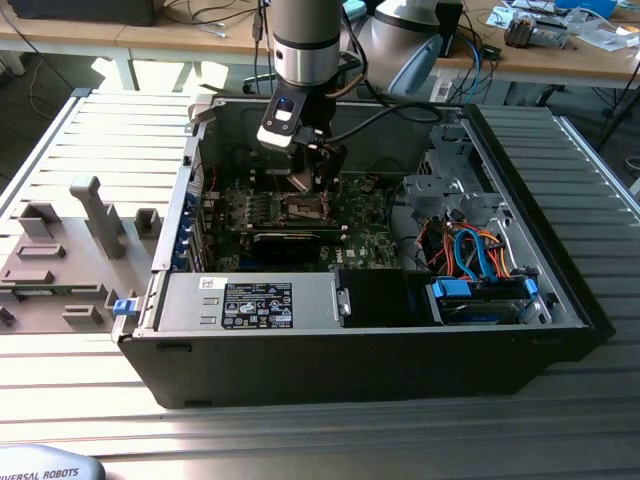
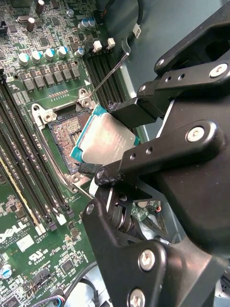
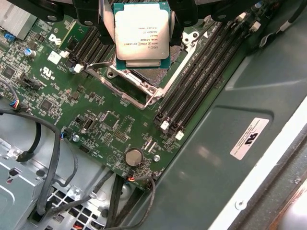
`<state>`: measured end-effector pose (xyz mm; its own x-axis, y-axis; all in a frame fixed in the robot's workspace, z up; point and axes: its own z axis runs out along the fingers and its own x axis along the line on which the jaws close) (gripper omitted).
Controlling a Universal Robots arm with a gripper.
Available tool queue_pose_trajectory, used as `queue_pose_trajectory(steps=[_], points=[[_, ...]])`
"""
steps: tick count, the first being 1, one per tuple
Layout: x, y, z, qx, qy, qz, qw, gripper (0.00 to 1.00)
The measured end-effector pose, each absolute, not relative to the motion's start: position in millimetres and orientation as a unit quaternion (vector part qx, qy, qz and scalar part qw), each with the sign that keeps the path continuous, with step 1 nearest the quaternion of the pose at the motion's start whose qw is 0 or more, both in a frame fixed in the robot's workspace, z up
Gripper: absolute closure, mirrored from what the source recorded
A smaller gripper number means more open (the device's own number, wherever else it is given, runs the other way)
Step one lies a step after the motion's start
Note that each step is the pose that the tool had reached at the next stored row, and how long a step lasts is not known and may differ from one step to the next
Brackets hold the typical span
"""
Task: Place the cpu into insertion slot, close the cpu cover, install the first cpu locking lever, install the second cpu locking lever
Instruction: 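Place the cpu into insertion slot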
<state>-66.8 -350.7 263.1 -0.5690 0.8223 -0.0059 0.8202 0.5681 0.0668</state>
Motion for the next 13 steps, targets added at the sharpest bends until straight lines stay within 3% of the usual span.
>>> queue_pose_trajectory(steps=[13], points=[[-66.7, -350.7, 262.4, 0.468, 0.883, 0.028, 0.018, 0.46]])
